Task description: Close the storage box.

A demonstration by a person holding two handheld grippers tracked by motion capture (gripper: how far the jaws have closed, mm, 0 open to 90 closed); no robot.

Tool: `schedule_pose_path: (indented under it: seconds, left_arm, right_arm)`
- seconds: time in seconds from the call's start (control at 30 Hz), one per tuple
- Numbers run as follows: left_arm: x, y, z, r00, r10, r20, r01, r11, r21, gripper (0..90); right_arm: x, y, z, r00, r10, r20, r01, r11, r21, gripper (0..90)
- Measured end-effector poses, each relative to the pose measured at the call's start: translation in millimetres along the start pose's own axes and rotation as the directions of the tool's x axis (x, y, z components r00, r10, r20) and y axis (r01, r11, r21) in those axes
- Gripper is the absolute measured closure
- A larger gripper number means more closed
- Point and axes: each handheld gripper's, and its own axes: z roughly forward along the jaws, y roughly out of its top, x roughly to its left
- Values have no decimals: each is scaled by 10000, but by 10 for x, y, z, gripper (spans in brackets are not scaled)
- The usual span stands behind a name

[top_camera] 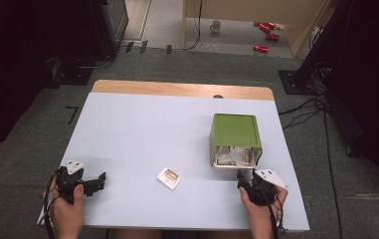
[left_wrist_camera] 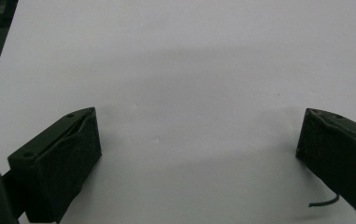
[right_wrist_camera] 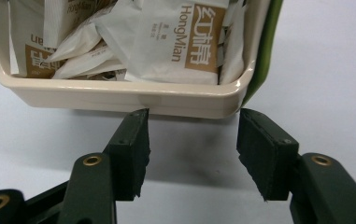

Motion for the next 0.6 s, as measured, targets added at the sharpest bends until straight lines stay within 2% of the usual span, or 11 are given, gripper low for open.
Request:
schedule_pose_path:
  seconds: [0.2, 0.47, 0.57, 0.6]
  left_arm:
    - [0, 0, 0, 10000, 2, 0, -2, 10000, -2, 0]
    - [-1, 0, 0, 10000, 5, -6, -6, 10000, -1, 0]
    - [-1, -1, -1, 10000, 13, -3, -13, 10000, 0, 0]
    - [-1, -1, -1, 10000, 13, -5, -13, 10000, 2, 0]
  right_arm:
    - [-96, 33, -55, 9991, -378, -196, 379, 9993, 70, 357]
    - [-286, 35, -132, 9974, -589, -403, 592, 9982, 55, 261]
    - [-398, 33, -169, 9957, -764, -519, 772, 9969, 129, 198]
    - [-429, 30, -175, 9956, -840, -427, 847, 9963, 156, 158]
